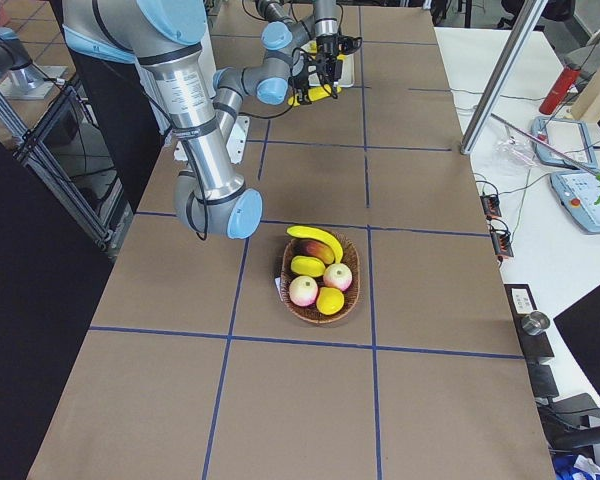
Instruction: Transfer all bananas from basket to plate
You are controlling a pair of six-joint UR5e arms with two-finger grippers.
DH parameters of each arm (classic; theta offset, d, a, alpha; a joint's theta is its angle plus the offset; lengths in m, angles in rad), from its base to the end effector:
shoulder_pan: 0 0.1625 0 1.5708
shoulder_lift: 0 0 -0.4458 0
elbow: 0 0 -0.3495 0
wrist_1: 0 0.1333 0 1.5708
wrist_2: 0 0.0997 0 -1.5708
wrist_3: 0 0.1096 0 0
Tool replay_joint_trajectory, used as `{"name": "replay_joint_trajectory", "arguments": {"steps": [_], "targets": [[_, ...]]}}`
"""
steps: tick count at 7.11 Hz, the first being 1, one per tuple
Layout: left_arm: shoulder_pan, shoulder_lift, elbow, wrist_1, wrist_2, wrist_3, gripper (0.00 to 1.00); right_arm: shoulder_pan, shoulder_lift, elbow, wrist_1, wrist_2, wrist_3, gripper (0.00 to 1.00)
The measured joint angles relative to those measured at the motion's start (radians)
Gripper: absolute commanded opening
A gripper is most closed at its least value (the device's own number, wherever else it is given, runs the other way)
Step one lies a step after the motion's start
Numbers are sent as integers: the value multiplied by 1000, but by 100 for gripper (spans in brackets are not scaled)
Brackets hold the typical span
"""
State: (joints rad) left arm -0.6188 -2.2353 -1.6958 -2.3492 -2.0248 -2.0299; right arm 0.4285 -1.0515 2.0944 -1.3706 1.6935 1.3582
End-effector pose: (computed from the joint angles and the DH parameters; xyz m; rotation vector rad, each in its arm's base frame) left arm 0.4554 -0.4290 0.1659 -0.2340 1.5720 -0.4900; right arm -0.4344 -0.3302 0.1882 0.2902 -1.2121 0.1110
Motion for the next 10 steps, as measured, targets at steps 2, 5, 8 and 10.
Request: {"name": "replay_joint_trajectory", "arguments": {"steps": [2, 5, 8, 10], "targets": [[-1, 2, 1, 1, 0, 1, 0, 4, -3, 16, -1, 14, 2, 100], [-29, 15, 11, 44, -13, 59, 0, 21, -28, 67, -3, 58, 1, 100], [-150, 97, 8, 216, -158, 211, 0, 89, -92, 77, -66, 102, -9, 100], [-240, 197, 0, 268, -227, 336, 0, 107, -100, 75, -152, 122, -43, 100]]}}
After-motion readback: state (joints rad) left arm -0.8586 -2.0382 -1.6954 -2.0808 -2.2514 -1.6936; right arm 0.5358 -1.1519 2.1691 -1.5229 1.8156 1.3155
